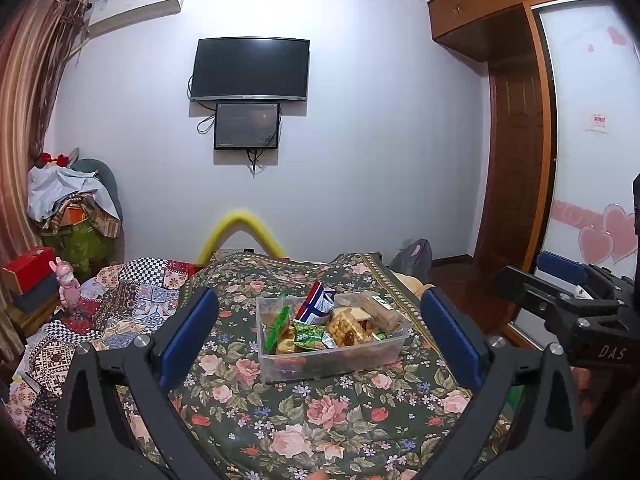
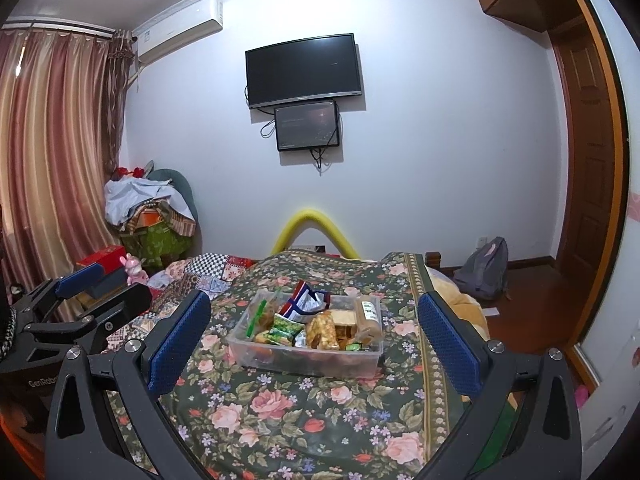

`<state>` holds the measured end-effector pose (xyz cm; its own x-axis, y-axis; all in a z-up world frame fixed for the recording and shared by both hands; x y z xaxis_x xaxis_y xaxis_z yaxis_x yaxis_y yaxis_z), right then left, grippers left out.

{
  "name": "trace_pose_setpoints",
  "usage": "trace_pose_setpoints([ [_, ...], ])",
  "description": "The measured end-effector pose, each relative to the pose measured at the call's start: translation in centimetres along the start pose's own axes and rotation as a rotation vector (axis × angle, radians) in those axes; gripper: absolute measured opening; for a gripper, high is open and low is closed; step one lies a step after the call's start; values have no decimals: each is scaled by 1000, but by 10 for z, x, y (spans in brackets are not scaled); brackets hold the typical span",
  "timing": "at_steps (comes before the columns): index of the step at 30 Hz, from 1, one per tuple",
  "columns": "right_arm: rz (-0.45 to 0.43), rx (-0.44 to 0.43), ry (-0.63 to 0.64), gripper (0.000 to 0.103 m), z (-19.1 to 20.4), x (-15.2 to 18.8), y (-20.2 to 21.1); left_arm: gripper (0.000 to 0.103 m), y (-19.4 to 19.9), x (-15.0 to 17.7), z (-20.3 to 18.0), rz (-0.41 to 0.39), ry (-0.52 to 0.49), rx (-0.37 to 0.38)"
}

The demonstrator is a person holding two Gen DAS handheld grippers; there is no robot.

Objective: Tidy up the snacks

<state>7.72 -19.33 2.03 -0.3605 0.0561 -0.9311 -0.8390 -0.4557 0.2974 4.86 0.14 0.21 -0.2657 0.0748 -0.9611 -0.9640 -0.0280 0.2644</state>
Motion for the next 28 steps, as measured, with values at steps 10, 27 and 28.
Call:
trace_pose_setpoints([
  [10,4,-2,8,103,2,0,0,102,2,0,2,-2,16,6],
  [27,9,1,20,103,5,2,-2,102,0,3,5,18,38,17],
  [28,11,1,19,103,5,2,-3,102,-1,4,5,21,40,17],
])
Point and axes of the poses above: each gripper's, at about its wrist camera, not at the fingertips, and y roughly against the way its jaws point, z to its left, x to its underside, the point moved 1 cm from there along -y, roughly the way its jaws point, and after that the axes turned 7 degrees about -y, right-handed, at the moved point
